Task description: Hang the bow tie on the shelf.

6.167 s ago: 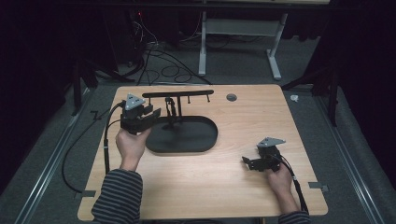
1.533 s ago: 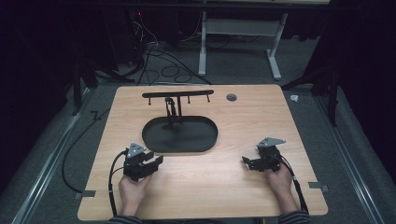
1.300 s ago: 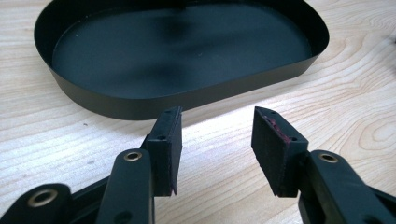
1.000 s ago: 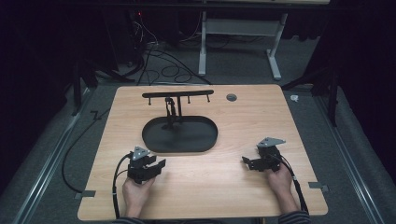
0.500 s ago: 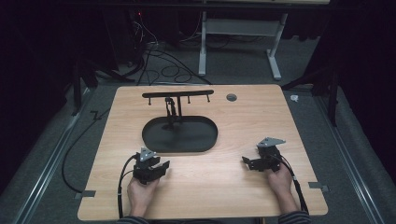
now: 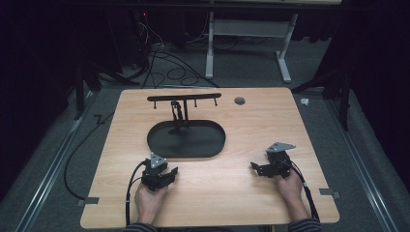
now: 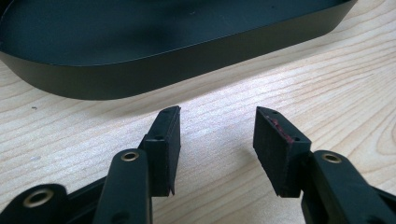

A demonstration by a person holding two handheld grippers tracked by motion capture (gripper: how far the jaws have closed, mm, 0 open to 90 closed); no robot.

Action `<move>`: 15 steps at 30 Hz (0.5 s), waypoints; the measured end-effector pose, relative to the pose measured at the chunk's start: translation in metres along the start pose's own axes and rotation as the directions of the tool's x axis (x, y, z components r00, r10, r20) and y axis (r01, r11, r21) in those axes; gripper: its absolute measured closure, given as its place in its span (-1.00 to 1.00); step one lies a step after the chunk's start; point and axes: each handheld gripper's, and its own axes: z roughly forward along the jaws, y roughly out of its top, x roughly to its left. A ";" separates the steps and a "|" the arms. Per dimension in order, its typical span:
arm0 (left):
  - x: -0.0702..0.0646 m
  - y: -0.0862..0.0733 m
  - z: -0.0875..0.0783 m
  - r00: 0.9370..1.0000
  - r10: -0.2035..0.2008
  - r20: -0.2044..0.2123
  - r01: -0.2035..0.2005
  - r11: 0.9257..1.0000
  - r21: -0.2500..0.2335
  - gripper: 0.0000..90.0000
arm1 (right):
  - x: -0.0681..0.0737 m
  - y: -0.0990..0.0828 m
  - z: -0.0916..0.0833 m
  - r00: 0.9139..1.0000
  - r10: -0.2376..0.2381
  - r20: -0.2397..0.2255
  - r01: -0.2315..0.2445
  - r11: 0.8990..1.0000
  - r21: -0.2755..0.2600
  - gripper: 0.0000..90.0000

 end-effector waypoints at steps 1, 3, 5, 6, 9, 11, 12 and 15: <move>0.000 0.000 0.000 1.000 0.000 -0.001 0.000 1.000 -0.003 0.15 | 0.000 0.000 0.000 1.000 0.003 0.000 -0.003 1.000 0.001 -0.68; 0.000 -0.001 0.000 1.000 0.000 -0.003 0.000 1.000 -0.007 0.15 | 0.000 0.000 0.000 1.000 0.003 0.000 -0.003 1.000 0.001 -0.68; 0.000 -0.001 0.001 1.000 0.000 -0.006 -0.001 1.000 -0.011 0.14 | 0.000 0.000 0.000 1.000 0.003 0.000 -0.003 1.000 0.003 -0.68; -0.001 -0.001 0.001 1.000 0.005 -0.008 -0.005 1.000 -0.013 0.14 | 0.000 0.000 0.000 1.000 0.000 0.000 0.000 1.000 0.002 -0.68; -0.005 -0.002 0.003 0.999 0.030 -0.023 -0.030 0.999 -0.020 0.09 | 0.000 0.000 0.000 1.000 0.003 0.000 -0.003 1.000 0.003 -0.68; -0.009 -0.002 0.005 0.998 0.048 -0.041 -0.050 0.998 -0.026 0.03 | 0.000 0.000 0.000 1.000 0.000 0.000 0.000 1.000 0.002 -0.68; -0.010 -0.002 0.005 0.997 0.061 -0.049 -0.062 0.998 -0.019 -0.01 | 0.000 0.000 0.000 1.000 -0.001 0.000 0.001 1.000 0.002 -0.68; -0.013 -0.002 0.006 0.997 0.062 -0.055 -0.063 0.998 -0.015 -0.08 | 0.000 0.000 0.000 1.000 0.000 0.000 0.000 1.000 0.002 -0.68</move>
